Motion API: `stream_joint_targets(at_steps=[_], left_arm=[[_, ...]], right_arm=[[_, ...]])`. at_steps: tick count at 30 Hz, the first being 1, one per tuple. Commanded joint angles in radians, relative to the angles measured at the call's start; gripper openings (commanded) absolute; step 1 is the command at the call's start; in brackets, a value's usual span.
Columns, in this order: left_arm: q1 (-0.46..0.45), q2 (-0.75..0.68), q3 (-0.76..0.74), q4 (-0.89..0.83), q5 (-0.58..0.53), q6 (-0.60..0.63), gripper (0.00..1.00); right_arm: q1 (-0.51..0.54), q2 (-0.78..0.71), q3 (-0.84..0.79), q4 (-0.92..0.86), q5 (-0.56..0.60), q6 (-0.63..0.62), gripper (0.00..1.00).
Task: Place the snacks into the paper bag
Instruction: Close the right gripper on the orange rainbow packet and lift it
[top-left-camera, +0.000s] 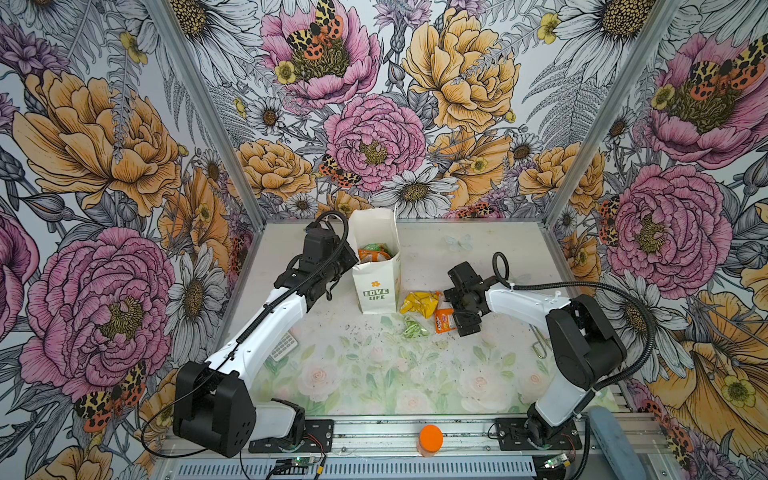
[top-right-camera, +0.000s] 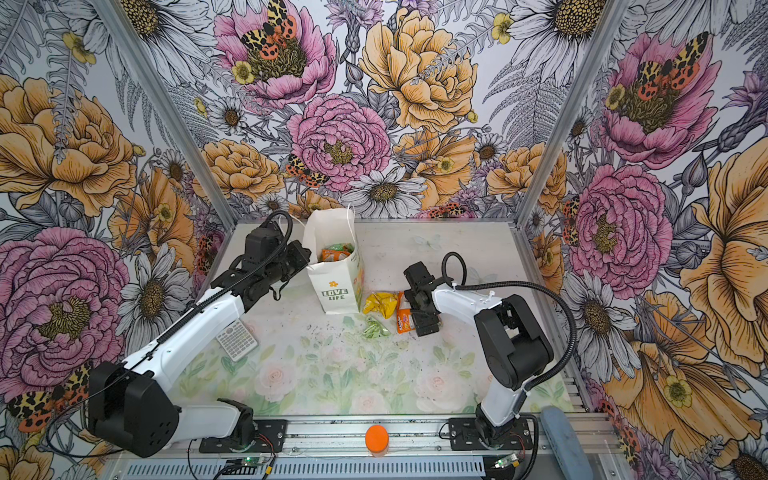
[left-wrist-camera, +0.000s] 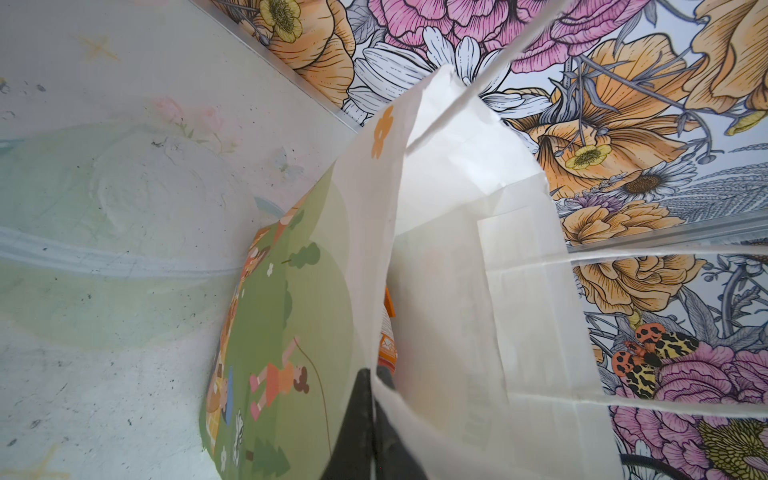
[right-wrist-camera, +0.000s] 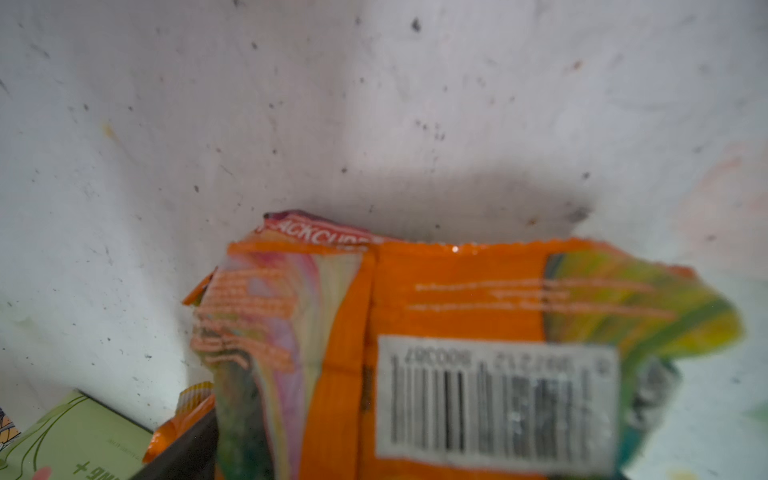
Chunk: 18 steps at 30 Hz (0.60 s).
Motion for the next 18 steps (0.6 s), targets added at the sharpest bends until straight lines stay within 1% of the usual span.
stream_joint_targets(at_steps=[1, 4, 5, 9, 12, 18], left_arm=[[0.014, 0.001, -0.025, -0.046, 0.005, 0.006, 0.00], [0.018, -0.001, -0.026, -0.046, 0.006, 0.006, 0.00], [0.015, -0.002, -0.026, -0.047, 0.005, 0.006, 0.00], [0.016, -0.001, -0.025, -0.046, 0.007, 0.005, 0.00], [0.017, -0.001, -0.025, -0.046, 0.007, 0.005, 0.00], [0.015, -0.001, -0.024, -0.044, 0.007, 0.003, 0.00]], right_arm=[[-0.005, 0.049, 0.002, 0.012, -0.010, -0.019, 1.00], [-0.005, 0.052, 0.002, 0.011, -0.003, -0.030, 0.98], [-0.005, 0.051, 0.003, 0.010, 0.004, -0.040, 0.97], [-0.005, 0.033, 0.001, 0.011, 0.038, -0.072, 0.81], [-0.005, 0.016, -0.007, 0.010, 0.059, -0.091, 0.72], [-0.005, -0.012, -0.012, 0.011, 0.095, -0.133, 0.62]])
